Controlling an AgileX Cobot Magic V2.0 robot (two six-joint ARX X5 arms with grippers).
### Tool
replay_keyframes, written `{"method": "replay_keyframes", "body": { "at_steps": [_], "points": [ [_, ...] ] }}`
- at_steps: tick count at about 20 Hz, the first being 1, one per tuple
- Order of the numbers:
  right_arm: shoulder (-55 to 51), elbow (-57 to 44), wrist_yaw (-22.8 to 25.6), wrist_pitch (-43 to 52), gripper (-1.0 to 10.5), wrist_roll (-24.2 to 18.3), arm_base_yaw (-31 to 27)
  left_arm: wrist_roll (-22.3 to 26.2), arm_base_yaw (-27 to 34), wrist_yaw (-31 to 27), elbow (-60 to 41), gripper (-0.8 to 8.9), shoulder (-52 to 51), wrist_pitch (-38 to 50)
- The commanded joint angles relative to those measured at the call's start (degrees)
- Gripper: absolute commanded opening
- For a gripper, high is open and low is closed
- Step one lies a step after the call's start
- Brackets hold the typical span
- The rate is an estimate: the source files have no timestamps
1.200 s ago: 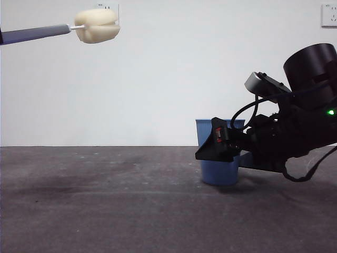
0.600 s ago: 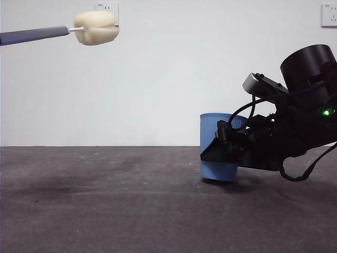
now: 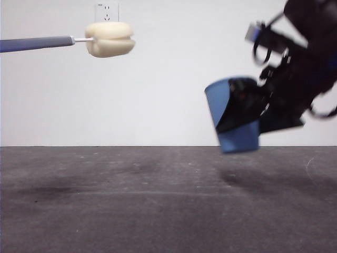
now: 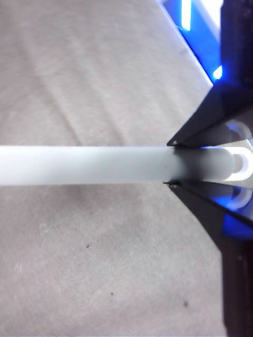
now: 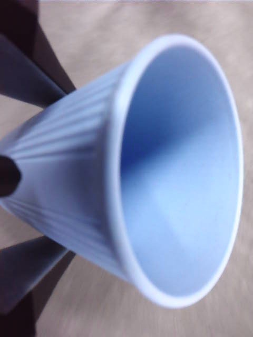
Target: Pick up the cup brush,pick up the cup,insert the brush into the cup,clean the cup,put the cup brush back,put the cup back to the fixed position on the table
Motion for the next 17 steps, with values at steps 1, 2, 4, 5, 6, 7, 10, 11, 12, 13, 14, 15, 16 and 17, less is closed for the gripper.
{"method": "replay_keyframes", "body": {
  "at_steps": [1,2,4,5,6,7,10,11,12,13,14,15,16,17],
  "points": [
    [-3.91,4.39,4.35,-15.78,-0.2,-9.27,1.07,6.1,-0.13,-0.09,0.0,-0.09,0.2,-0.02],
    [-4.57,6.25,7.56,-20.55,-0.2,-11.56,1.51,7.45,-0.13,-0.07,0.0,-0.09,0.42,-0.04],
    [-4.63,10.51,11.72,-31.21,-0.2,-16.46,2.62,10.86,-0.13,-0.04,0.0,-0.09,1.29,-0.15],
    [-4.61,12.17,13.99,-35.45,-0.2,-19.37,3.28,12.59,-0.15,0.0,0.0,-0.09,1.99,-0.39],
    [-4.61,13.18,16.11,-37.73,-0.2,-21.49,3.89,13.99,-0.15,0.02,0.0,-0.09,2.82,-0.57],
    [-4.61,13.9,18.38,-39.3,-0.2,-23.65,4.57,14.71,-0.26,0.15,0.0,-0.09,3.8,-0.7],
    [-4.61,14.23,26.1,-41.75,-0.2,-32.06,6.67,16.33,-2.03,1.25,0.0,-0.09,7.5,-0.44],
    [-4.61,14.23,27.43,-42.03,-0.2,-34.91,7.39,16.9,-3.32,2.1,0.0,-0.09,8.7,-0.15],
    [-4.61,14.25,28.61,-41.99,-0.2,-37.46,8.13,17.38,-4.76,2.36,0.0,-0.09,9.84,0.61],
    [-4.61,14.25,30.29,-41.99,-0.2,-39.78,8.87,17.38,-6.12,2.36,0.0,-0.09,10.84,1.51],
    [-4.61,14.25,32.48,-41.99,-0.2,-41.62,9.64,17.38,-7.17,2.36,0.0,-0.09,11.8,2.32],
    [-4.61,14.25,34.38,-42.01,-0.2,-43.63,10.45,17.35,-8.04,2.43,0.0,-0.09,12.68,2.78],
    [-4.61,14.25,36.2,-41.97,-0.2,-45.86,11.21,17.35,-8.83,2.51,0.0,-0.09,13.53,3.13],
    [-4.61,14.25,37.97,-41.9,-0.2,-47.89,11.96,17.35,-9.55,2.51,0.0,-0.09,14.25,3.5]
  ]
}}
